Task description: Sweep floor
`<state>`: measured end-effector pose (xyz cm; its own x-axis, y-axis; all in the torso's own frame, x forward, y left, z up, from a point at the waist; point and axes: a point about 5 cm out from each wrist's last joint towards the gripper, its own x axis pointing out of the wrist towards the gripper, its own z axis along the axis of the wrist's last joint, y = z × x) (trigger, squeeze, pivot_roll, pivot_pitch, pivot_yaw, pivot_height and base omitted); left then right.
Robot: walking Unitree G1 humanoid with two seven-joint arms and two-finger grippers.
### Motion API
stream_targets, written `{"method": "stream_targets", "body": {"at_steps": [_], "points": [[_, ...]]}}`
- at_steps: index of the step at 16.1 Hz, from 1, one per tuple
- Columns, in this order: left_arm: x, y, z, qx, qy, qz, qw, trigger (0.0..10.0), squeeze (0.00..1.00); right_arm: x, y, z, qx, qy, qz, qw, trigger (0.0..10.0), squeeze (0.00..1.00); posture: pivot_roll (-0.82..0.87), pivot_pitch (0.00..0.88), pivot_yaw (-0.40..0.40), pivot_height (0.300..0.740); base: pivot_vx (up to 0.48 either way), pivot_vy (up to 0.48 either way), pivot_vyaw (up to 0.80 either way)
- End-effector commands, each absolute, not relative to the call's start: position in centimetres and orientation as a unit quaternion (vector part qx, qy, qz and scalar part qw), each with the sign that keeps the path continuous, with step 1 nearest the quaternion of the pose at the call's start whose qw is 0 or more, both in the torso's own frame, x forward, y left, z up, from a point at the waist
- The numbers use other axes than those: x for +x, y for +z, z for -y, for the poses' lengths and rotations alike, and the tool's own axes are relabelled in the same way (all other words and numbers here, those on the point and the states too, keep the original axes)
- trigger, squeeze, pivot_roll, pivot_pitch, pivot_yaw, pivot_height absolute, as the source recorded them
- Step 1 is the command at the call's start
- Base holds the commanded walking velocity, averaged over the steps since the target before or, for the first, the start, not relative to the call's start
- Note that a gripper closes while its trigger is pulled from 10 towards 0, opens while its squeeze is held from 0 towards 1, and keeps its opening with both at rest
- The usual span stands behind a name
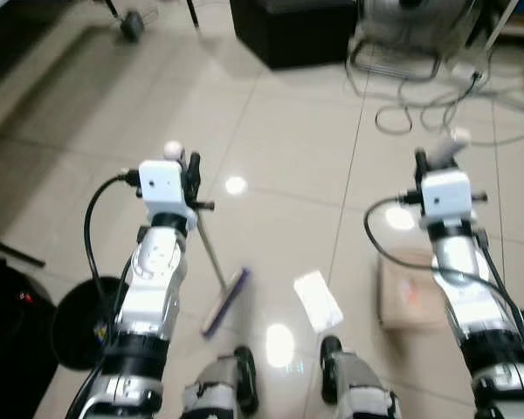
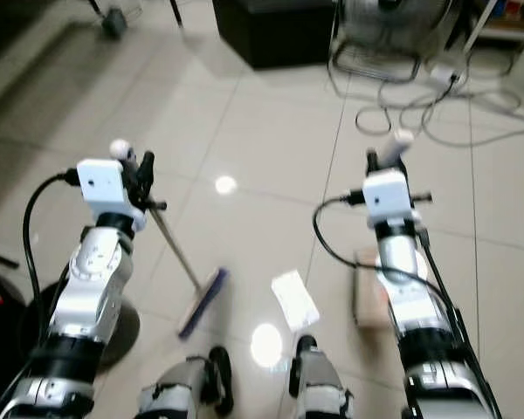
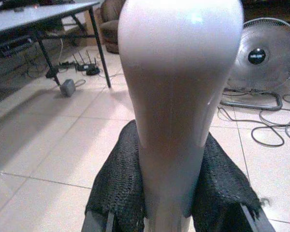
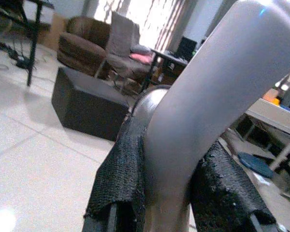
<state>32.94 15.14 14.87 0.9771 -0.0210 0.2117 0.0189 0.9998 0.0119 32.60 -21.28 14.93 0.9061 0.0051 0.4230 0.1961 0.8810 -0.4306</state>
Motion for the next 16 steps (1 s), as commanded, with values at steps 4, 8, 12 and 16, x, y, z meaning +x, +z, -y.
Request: {"method": "stream_targets", "body": {"at_steps": [4,8,12,16], "points": [[33.1,14.9,-15.6,0.004,0.007,0.12,0.993,10.0,0.0,32.0,12.1,17.0,-0.247,0.031,0.21,0.945,10.0,0.0,0.08,0.388,0.099,0.74,0.0,0.0,0.0],[33.7,15.2,-15.1,0.003,0.007,0.124,0.992,10.0,0.0,31.8,11.0,14.1,-0.213,0.073,0.207,0.952,10.0,0.0,0.09,0.387,0.095,0.74,0.0,0.0,0.0],[34.2,14.4,-14.4,-0.01,0.008,0.106,0.994,10.0,0.0,31.8,11.4,11.8,-0.157,0.121,0.213,0.957,10.0,0.0,0.04,0.381,0.074,0.74,0.0,0.0,0.0],[34.6,13.7,-13.3,-0.024,0.005,0.089,0.996,10.0,0.0,31.8,10.5,11.4,-0.145,0.154,0.181,0.961,10.0,0.0,0.03,0.385,0.063,0.74,0.0,0.0,0.0]]}}
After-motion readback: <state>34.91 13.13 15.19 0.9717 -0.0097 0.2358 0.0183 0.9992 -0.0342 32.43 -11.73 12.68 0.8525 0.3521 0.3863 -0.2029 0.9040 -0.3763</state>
